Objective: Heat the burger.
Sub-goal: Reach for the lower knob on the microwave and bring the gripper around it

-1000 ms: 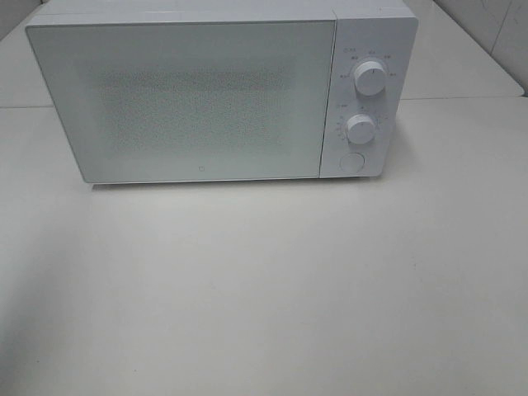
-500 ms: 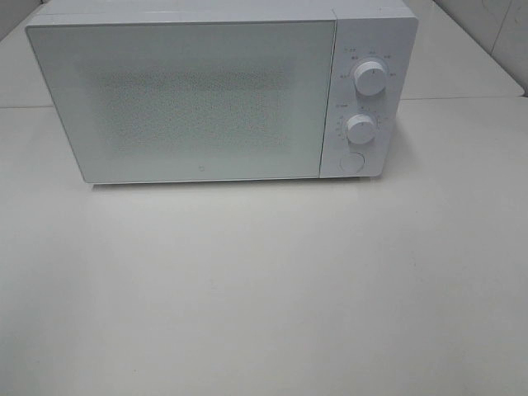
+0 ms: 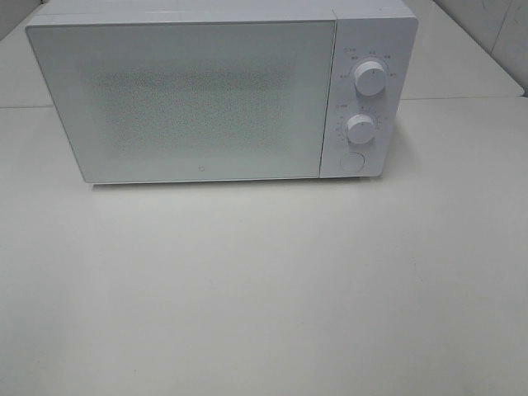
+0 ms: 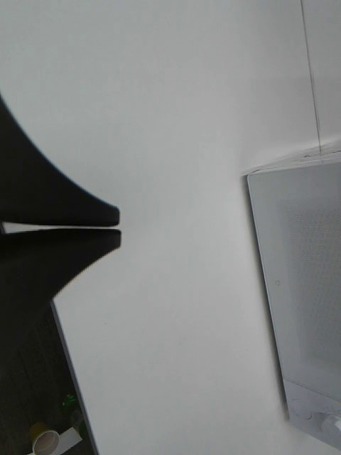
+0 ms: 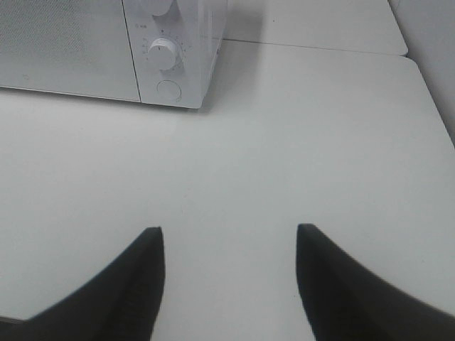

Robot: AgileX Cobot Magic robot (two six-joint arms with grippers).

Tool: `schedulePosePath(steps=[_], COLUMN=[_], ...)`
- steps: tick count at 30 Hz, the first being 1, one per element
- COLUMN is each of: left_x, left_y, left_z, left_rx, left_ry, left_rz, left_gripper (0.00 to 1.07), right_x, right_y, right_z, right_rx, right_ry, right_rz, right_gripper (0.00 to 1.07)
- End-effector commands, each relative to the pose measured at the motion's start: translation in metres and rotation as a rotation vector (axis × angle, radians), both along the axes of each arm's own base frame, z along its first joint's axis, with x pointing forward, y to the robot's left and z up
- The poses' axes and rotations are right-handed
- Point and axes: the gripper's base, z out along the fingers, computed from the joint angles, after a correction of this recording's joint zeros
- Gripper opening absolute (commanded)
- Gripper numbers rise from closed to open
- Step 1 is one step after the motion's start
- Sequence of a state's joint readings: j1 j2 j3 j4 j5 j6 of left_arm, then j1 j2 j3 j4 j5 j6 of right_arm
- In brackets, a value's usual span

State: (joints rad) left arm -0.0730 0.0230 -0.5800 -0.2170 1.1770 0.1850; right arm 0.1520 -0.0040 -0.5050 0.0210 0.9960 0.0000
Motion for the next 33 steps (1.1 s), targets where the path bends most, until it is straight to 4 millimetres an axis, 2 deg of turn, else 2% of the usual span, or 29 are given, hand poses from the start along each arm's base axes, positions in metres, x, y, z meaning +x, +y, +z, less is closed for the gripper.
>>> schedulePosePath(steps=[1,17,22,27,31,33], left_x=[-0.003,0.009,0.009,0.009,0.009,0.009], left_y=[0.000,0.005,0.005,0.005,0.005,0.005], left_z=[-0.009,-0.012,-0.012,-0.012,-0.012,-0.012], left_rx=[-0.003,0.015,0.015,0.015,0.015,0.015], left_ry=[-0.006,-0.104,-0.104,-0.104,-0.104,-0.104], left_rz=[-0.001,0.056,0.056,0.056,0.056,0.056], left_gripper=[0.00,0.00,0.00,0.00,0.00,0.00], right_x=[-0.004,-0.004,-0.005,0.013,0.027,0.041], right_y=[0.000,-0.001,-0.001,0.002,0.004,0.006], right_z=[0.000,0.000,0.009,0.029,0.034,0.036], right_rx=[0.002,0.006,0.014,0.042,0.042,0.041], right_ry=[-0.037,-0.036,-0.086,-0.228,-0.252,-0.246], right_rz=[0.004,-0.002,-0.003,-0.004,-0.008,-0.010], right_gripper=[0.51,0.51,0.51,0.51,0.51,0.51])
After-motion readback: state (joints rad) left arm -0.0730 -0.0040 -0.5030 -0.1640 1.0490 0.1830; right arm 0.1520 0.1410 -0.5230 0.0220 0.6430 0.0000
